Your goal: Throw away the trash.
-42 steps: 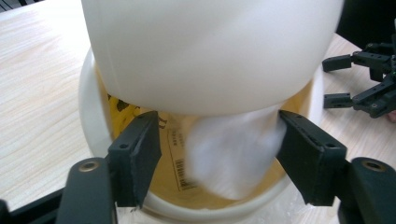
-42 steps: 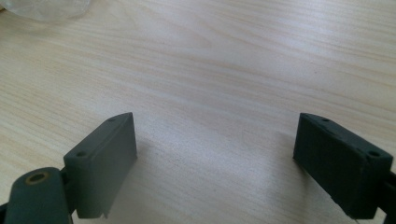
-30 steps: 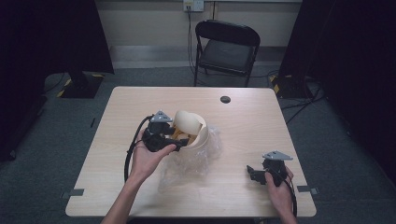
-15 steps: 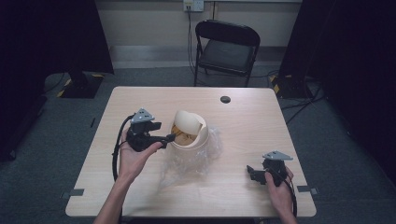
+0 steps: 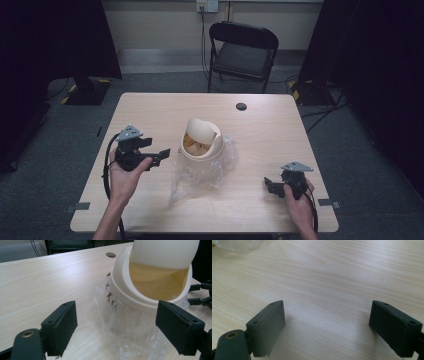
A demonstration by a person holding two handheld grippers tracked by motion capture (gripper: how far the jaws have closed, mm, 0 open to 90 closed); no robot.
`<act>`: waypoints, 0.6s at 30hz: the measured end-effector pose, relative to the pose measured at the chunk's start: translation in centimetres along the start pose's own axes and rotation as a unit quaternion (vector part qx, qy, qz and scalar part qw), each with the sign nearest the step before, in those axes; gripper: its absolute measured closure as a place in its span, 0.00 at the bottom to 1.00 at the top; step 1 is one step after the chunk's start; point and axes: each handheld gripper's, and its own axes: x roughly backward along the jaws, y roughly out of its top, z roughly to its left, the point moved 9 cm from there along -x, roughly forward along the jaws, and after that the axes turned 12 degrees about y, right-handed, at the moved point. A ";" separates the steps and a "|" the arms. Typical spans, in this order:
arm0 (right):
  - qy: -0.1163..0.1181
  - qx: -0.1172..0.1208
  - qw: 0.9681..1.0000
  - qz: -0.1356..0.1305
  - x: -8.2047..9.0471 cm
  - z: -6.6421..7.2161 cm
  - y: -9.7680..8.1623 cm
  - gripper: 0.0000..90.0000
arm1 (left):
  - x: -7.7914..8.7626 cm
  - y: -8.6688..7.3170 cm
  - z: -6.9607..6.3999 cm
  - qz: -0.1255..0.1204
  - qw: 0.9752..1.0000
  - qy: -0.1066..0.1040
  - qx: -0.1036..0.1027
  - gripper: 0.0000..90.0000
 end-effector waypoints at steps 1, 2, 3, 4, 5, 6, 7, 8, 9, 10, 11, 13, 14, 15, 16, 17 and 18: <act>0.000 0.000 1.000 0.000 0.0 0.0 0.0 0.14 | 0.3 -0.2 0.1 -0.002 1.000 -0.002 0.003 0.19; 0.000 0.000 1.000 0.000 0.0 0.0 0.0 0.14 | 0.5 -0.5 0.4 -0.001 1.000 -0.002 0.004 0.19; 0.000 0.000 1.000 0.000 0.0 0.0 0.0 0.14 | 0.7 -0.9 0.6 0.001 1.000 0.000 0.002 0.19; 0.000 0.000 1.000 0.000 0.0 0.0 0.0 0.14 | 0.9 -1.1 0.8 0.000 1.000 0.000 0.004 0.19; 0.000 -0.001 1.000 0.000 0.0 0.0 0.0 0.14 | 1.1 -1.4 1.1 0.000 1.000 0.004 0.006 0.19; 0.000 0.000 1.000 0.000 0.0 0.0 0.0 0.14 | 1.3 -1.7 1.4 0.000 1.000 0.004 0.009 0.19; 0.000 0.000 1.000 0.000 0.0 0.0 0.0 0.14 | 1.4 -2.0 1.7 -0.002 1.000 0.005 0.011 0.19; 0.000 0.000 1.000 0.000 0.0 0.0 0.0 0.14 | 1.5 -2.3 2.0 -0.003 1.000 0.007 0.016 0.18; 0.000 0.000 1.000 0.000 0.0 0.0 0.0 0.14 | 1.6 -2.6 2.4 -0.001 1.000 0.011 0.017 0.18; 0.000 0.000 1.000 0.000 0.0 0.0 0.0 0.14 | 1.6 -2.9 2.7 0.001 1.000 0.014 0.021 0.18; 0.000 0.000 1.000 0.000 0.0 0.0 0.0 0.14 | 1.7 -3.3 3.1 0.005 1.000 0.017 0.020 0.18; 0.000 0.000 1.000 0.000 0.0 0.0 0.0 0.14 | 1.7 -3.9 3.7 0.011 0.999 0.025 0.026 0.18; 0.000 0.000 1.000 0.000 0.0 0.0 0.0 0.14 | 1.7 -4.2 4.0 0.013 0.999 0.029 0.029 0.18; 0.000 0.000 1.000 0.000 0.0 0.0 0.0 0.14 | 1.7 -4.6 4.3 0.014 0.999 0.033 0.030 0.18; 0.000 0.000 1.000 0.000 0.0 0.0 0.0 0.14 | 1.7 -4.9 4.6 0.016 0.999 0.038 0.033 0.18; 0.000 0.000 1.000 0.000 0.0 0.0 0.0 0.14 | 1.8 -5.3 5.0 0.019 0.998 0.043 0.034 0.18; 0.000 0.000 1.000 0.000 0.0 0.0 0.0 0.14 | 1.8 -5.6 5.4 0.022 0.998 0.048 0.037 0.18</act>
